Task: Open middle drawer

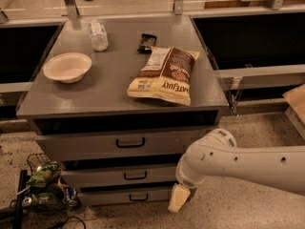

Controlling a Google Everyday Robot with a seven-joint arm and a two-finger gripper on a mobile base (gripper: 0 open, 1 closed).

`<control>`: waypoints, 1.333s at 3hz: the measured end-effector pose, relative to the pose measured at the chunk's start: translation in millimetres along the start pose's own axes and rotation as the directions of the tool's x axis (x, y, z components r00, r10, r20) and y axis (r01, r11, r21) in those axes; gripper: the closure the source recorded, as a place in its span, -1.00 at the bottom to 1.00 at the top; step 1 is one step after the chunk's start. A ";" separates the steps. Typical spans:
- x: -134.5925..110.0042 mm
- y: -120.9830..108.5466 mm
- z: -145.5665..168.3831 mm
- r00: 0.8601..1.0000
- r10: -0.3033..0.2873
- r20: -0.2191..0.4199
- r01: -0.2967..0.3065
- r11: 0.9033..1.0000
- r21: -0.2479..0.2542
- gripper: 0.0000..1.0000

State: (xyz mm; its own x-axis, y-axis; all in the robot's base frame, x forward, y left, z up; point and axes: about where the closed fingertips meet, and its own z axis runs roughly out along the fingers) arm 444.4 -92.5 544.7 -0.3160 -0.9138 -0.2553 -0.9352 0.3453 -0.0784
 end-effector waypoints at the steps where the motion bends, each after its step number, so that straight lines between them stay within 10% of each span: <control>1: 0.6 0.5 -0.8 1.000 0.000 0.004 0.000 1.000 -0.002 -1.00; 4: 14.7 9.5 5.9 0.999 0.020 0.047 -0.017 0.998 -0.064 -1.00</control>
Offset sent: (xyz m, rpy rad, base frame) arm -0.0110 -0.0098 0.0095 0.0633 0.0099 0.0078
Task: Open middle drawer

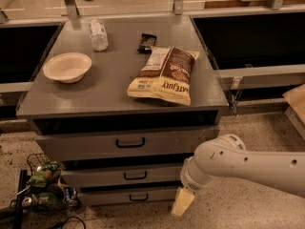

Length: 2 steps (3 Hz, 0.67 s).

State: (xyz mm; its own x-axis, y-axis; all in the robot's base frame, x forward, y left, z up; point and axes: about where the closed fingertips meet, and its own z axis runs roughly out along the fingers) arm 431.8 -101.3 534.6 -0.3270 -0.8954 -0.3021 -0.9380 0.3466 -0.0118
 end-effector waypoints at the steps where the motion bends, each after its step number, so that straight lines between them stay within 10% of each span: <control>1: 4.8 7.3 20.2 1.000 -0.006 -0.005 0.005 0.999 -0.045 -1.00; 2: 12.8 21.5 62.9 0.998 -0.029 -0.051 0.022 0.992 -0.127 -1.00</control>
Offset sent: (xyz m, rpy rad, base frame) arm -0.0170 0.0144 -0.0682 -0.0112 0.1303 0.0676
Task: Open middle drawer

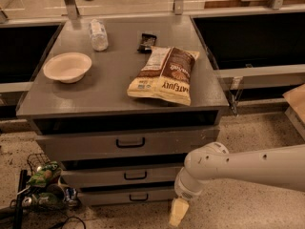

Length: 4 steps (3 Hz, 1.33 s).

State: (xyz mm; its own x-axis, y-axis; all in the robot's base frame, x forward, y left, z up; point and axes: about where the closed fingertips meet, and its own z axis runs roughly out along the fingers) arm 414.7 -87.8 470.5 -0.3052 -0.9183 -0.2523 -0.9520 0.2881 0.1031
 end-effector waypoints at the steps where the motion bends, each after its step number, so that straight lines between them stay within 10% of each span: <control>1: 0.1 0.2 0.3 1.000 0.001 0.000 -0.001 1.000 0.000 -1.00; 4: -17.8 -31.7 -0.1 0.992 0.103 0.075 -0.110 0.990 0.092 -1.00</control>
Offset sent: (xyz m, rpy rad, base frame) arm 0.0208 0.0000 -0.0107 0.0406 -0.0556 -0.1485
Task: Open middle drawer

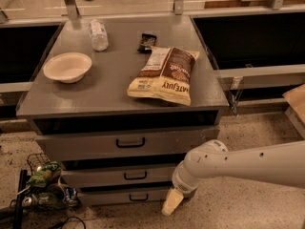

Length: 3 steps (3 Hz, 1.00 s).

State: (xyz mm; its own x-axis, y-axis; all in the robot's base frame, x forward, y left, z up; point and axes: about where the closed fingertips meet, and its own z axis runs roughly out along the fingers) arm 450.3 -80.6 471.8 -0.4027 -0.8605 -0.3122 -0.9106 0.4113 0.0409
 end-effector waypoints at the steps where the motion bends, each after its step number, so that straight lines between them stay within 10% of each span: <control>1: -22.1 -23.4 0.9 1.000 -0.019 -0.001 0.019 1.000 0.023 -1.00; 3: -29.4 -27.1 16.3 1.000 -0.001 0.024 0.001 1.000 0.006 -1.00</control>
Offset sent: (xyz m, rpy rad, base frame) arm 0.0488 0.0147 0.0092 -0.0175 -0.0416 0.0193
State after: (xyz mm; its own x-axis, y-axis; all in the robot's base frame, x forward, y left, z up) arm 488.4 -61.6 464.5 -0.3996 -0.8535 -0.3345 -0.9102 0.4127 0.0346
